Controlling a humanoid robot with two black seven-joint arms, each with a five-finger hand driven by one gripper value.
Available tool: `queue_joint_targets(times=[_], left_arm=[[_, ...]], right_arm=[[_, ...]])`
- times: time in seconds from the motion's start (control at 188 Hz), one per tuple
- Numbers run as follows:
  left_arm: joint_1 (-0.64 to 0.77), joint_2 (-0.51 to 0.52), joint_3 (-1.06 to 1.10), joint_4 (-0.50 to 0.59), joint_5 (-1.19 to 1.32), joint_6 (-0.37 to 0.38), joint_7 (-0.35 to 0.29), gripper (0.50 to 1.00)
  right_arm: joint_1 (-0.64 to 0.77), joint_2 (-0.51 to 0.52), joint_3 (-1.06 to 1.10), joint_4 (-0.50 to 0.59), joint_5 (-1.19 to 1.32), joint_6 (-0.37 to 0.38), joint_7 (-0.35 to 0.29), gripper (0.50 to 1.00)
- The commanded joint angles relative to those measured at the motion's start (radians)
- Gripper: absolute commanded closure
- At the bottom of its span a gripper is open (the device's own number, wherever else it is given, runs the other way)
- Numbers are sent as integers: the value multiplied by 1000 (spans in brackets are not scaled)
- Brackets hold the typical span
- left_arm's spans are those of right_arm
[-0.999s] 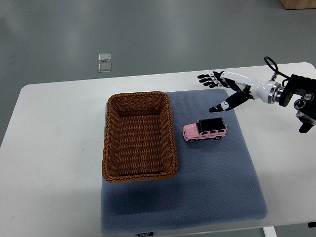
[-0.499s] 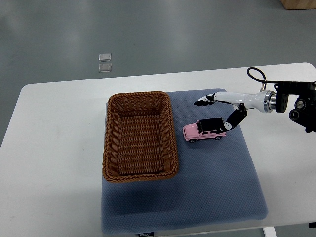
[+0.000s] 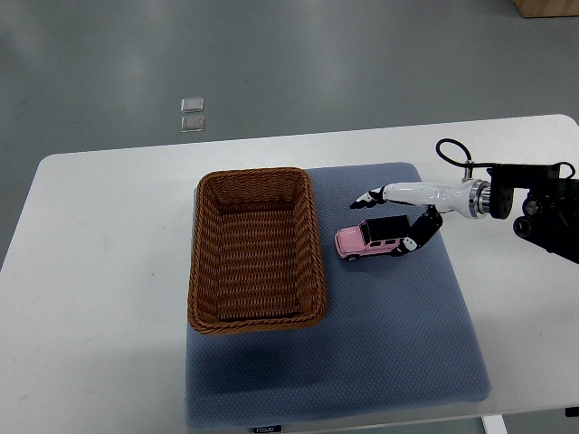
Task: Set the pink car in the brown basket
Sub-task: 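Reach the right hand down over the pink toy car, then close the right hand fingers around the pink car's body, then lift the pink car and carry it over the wicker basket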
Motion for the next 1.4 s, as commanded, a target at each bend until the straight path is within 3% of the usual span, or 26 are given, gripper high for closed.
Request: queue_joint_targets(times=[0.0,0.09,0.244,0.356,0.441,0.531,0.802,1.089,1.392], left_arm=[[0,0,2,0,0,1,0,500],[0,0,2,2,0,1,0,500],[0,0,2,2,0,1,0,500],[-2,0,2,2,0,1,0,500],[0,0,3,2,0,1,0,500],[-2,0,3,2,0,1,0,500],[-2,0,3,2,0,1,0,500],[-2,0,3,0,0,1,0,500],[-2,0,2,2,0,1,0,500]], right_arm=[[3,10,-21,-1,-12,-3,-7,656],[3,10,-41,-1,-15,-18,-9,673],[3,10,-62,-1,-26,-45,-10,746],[18,10,-62,-7,-26,-55,-10,844],[28,10,-62,-11,-26,-58,-10,891],[32,8,-62,-11,-26,-69,-9,1000],[63,-7,-55,-9,-17,-129,0,1000],[180,13,-53,-11,-5,-137,3,1000],[255,197,-76,-29,-9,-129,9,1000]])
